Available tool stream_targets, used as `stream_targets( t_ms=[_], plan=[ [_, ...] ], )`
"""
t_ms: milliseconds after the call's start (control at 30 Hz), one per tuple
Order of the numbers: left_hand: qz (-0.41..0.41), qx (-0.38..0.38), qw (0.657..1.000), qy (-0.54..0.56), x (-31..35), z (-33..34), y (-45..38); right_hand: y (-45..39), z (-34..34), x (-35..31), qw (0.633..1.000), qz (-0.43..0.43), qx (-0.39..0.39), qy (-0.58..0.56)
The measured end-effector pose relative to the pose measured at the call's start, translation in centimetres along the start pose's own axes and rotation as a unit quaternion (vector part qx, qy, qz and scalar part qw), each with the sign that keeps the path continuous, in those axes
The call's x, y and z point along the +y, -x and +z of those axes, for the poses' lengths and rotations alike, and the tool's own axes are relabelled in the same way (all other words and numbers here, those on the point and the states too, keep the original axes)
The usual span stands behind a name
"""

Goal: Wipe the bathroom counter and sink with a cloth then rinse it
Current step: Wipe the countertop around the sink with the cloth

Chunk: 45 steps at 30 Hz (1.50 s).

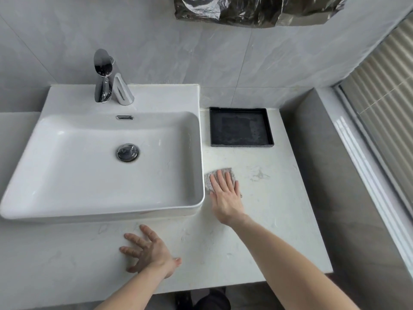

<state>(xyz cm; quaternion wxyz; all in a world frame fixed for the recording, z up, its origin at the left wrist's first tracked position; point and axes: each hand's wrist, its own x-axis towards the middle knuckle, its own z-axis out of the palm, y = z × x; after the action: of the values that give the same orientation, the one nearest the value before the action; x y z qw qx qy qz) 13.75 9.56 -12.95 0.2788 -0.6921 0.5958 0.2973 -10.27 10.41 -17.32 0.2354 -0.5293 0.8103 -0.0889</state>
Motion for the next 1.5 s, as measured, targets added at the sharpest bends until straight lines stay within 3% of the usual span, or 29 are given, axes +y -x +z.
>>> stream_targets(
  t_ms=[133, 367, 500, 600, 833, 1000, 1200, 1367, 1500],
  plan=[
    [0.003, 0.001, 1.0, -0.008, 0.0, 0.1, -0.1, 2.5, 0.1, 3.4, 0.999, 0.018, 0.023, 0.021],
    [0.003, -0.001, 1.0, -0.006, 0.0, 0.0, -0.1, 7.3, -4.6, 16.0, 0.96, 0.267, 0.086, -0.004],
    [-0.004, -0.012, 1.0, -0.008, 0.3, -0.2, 0.0, 6.5, -5.8, 15.6, 0.943, 0.324, 0.072, -0.006],
    [-0.003, -0.015, 1.0, -0.007, 0.3, -0.2, -0.1, 4.8, -4.4, 11.1, 0.957, 0.286, 0.039, -0.009],
    [0.0, -0.003, 1.0, -0.009, 0.1, -0.1, -0.1, 4.2, 1.4, -0.3, 0.999, 0.039, -0.016, 0.018],
    [0.0, 0.002, 1.0, -0.016, 0.1, 0.2, -0.2, 6.3, 2.1, 0.7, 0.998, -0.036, -0.009, 0.046],
    [0.0, 0.006, 1.0, -0.018, -0.2, 0.4, -0.4, 9.1, -0.5, 9.7, 0.996, 0.068, 0.036, 0.049],
    [-0.001, 0.015, 1.0, -0.014, -0.2, 0.3, -0.1, 12.1, -4.2, 18.7, 0.968, 0.237, 0.078, 0.014],
    [-0.01, 0.016, 1.0, -0.007, 0.0, 0.1, 0.2, 12.1, -4.8, 19.2, 0.962, 0.259, 0.084, -0.016]
  ],
)
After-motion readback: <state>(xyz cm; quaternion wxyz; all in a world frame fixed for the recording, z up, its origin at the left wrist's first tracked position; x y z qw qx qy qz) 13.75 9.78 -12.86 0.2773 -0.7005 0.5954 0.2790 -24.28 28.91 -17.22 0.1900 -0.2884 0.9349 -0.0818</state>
